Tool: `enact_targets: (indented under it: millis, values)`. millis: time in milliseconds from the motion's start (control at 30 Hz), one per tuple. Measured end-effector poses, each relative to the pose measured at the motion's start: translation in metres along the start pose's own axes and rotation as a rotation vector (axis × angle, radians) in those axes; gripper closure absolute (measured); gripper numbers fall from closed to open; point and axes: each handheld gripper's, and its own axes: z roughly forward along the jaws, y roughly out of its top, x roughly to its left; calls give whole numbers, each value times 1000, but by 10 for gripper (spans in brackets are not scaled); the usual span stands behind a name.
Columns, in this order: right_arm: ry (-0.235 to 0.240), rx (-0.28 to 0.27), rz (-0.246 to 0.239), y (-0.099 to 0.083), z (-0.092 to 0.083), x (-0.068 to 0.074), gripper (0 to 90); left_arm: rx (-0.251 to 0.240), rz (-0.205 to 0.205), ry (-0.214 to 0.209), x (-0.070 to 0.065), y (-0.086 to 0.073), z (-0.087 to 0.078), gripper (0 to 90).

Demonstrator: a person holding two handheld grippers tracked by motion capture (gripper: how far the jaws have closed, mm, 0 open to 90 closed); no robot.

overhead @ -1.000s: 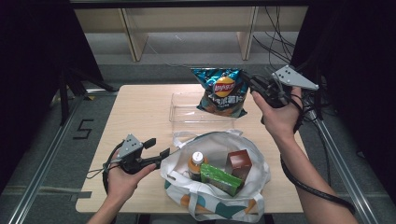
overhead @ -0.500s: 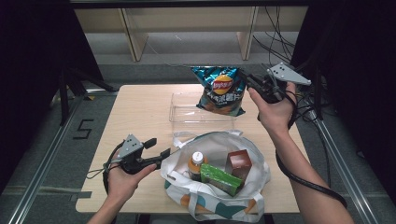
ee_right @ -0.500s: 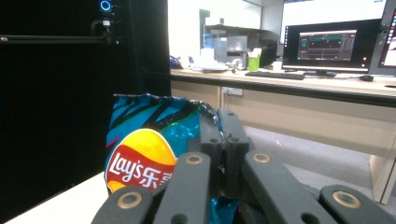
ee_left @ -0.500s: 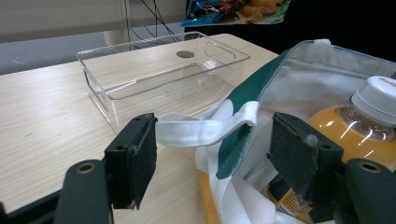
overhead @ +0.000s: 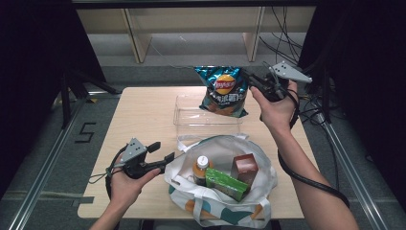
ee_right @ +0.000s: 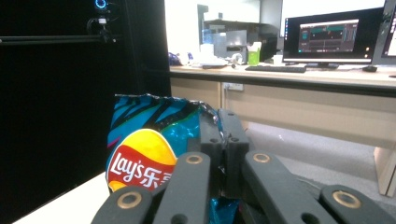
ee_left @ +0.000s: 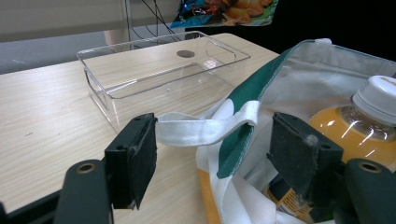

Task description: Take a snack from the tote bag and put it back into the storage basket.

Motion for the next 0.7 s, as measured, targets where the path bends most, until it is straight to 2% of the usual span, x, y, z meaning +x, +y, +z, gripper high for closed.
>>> enact_targets:
  millis: [133, 167, 200, 300, 333, 400, 433, 467, 533, 667, 700]
  values:
    - [2, 8, -4, -3, 6, -2, 900, 1, 0, -8, 0, 0, 0, 316]
    - [-4, 15, 13, -3, 6, -1, 900, -3, 0, -2, 0, 0, 1, 316]
    - [-3, 13, -1, -3, 8, -2, 900, -9, -3, -9, 0, -1, 1, 316]
    - [-8, 13, 17, -5, 10, -1, 900, -10, -4, -6, 1, 0, 1, 316]
    - [-8, 12, 14, -5, 12, -1, 900, -9, -15, -18, 0, -1, 1, 316]
    - [-4, 12, 10, -5, 14, -2, 900, -7, -14, -13, 0, -1, 1, 316]
    - [-10, 19, 23, -6, 15, -2, 900, -6, -10, -11, 0, -1, 1, 316]
    - [-4, 13, 8, -6, 17, -3, 900, -5, -7, -9, 0, -1, 1, 316]
    - [-12, 20, 27, -5, 18, -2, 900, -4, -4, -8, 0, -1, 1, 316]
    - [-14, 18, 10, -4, 22, -5, 900, 1, 3, -4, 0, -1, 1, 315]
    - [-13, 19, 21, -4, 23, -5, 900, 1, 1, -4, -1, -1, 1, 315]
